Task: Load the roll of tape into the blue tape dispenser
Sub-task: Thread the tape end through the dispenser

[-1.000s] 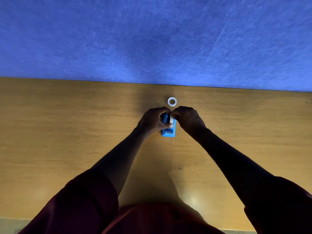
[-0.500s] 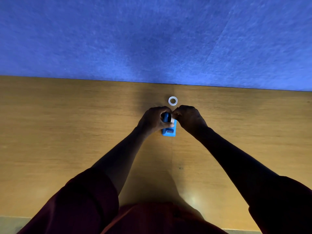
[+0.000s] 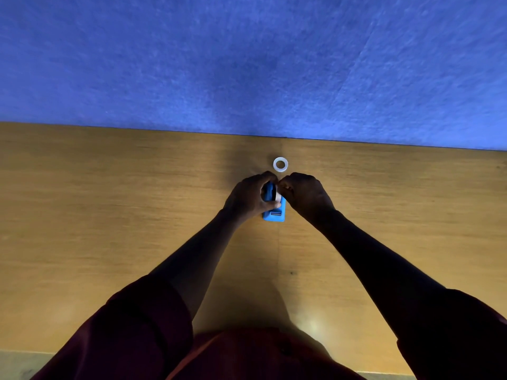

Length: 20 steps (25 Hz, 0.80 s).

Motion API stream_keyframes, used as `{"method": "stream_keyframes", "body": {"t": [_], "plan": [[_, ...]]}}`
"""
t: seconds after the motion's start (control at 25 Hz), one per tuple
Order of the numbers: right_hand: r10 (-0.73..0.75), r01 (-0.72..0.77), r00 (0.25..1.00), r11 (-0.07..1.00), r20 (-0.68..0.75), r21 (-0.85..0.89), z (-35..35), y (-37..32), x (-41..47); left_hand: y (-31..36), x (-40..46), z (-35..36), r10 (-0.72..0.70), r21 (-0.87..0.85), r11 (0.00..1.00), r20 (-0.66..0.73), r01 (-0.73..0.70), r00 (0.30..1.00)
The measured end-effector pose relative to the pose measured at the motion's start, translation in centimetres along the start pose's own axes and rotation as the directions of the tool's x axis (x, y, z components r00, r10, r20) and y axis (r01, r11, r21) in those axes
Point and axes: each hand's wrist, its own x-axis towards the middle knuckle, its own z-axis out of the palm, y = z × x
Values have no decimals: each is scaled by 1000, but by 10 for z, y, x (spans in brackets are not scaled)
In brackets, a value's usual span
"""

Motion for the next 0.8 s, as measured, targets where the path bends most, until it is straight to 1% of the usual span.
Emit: {"method": "stream_keyframes", "body": {"t": [0.12, 0.24, 0.56, 0.8], "plan": [[-23, 23, 1000, 1000, -15, 5, 1, -1, -2, 0, 0, -3, -6, -40, 999, 19, 7, 1000], [1, 0, 1000, 999, -28, 49, 1, -1, -3, -2, 2, -5, 13, -84, 996, 43, -9, 999], [16, -16, 1000, 999, -15, 41, 3, 0, -2, -5, 3, -3, 17, -76, 997, 36, -15, 999], [42, -41, 999, 994, -3, 97, 3, 4, 0, -4, 2, -2, 6, -76, 997, 34, -3, 999]]}}
